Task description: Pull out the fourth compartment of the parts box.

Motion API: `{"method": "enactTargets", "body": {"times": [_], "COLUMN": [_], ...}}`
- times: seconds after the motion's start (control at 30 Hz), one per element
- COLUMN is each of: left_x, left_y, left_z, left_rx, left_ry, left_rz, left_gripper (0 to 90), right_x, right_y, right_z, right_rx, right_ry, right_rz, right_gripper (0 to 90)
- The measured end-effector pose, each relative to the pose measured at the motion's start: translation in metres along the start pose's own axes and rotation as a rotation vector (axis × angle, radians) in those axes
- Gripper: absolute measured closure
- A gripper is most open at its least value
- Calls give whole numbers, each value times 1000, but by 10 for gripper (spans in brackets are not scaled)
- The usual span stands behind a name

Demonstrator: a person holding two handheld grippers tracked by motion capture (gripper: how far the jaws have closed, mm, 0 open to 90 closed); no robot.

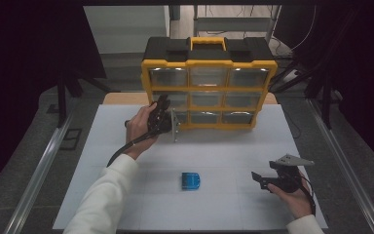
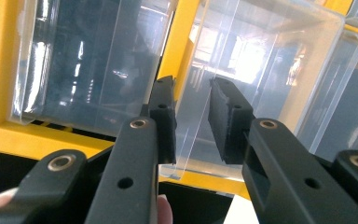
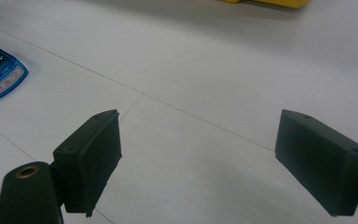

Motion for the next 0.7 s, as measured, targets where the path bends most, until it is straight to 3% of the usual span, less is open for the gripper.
{"method": "enactTargets", "body": {"times": [0.7], "left_x": [1], "left_y": [0], "left_z": [10], "left_rx": [11], "left_ry": [-14], "left_rz": [-8], "left_gripper": [728], "right_x": [0], "right_y": [0], "right_z": [0], "right_rx": [0], "right_ry": [-2], "right_rz": [1], "right_gripper": [149]}}
Point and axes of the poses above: each handheld gripper's, and its own axes: z roughly backward along the jaws, y roughly out of its top, x roughly to its right, the point moved 10 cm from there along -z, roughly forward along the jaws, and after that the axes turned 4 degrees about z, right-handed, at the moved point
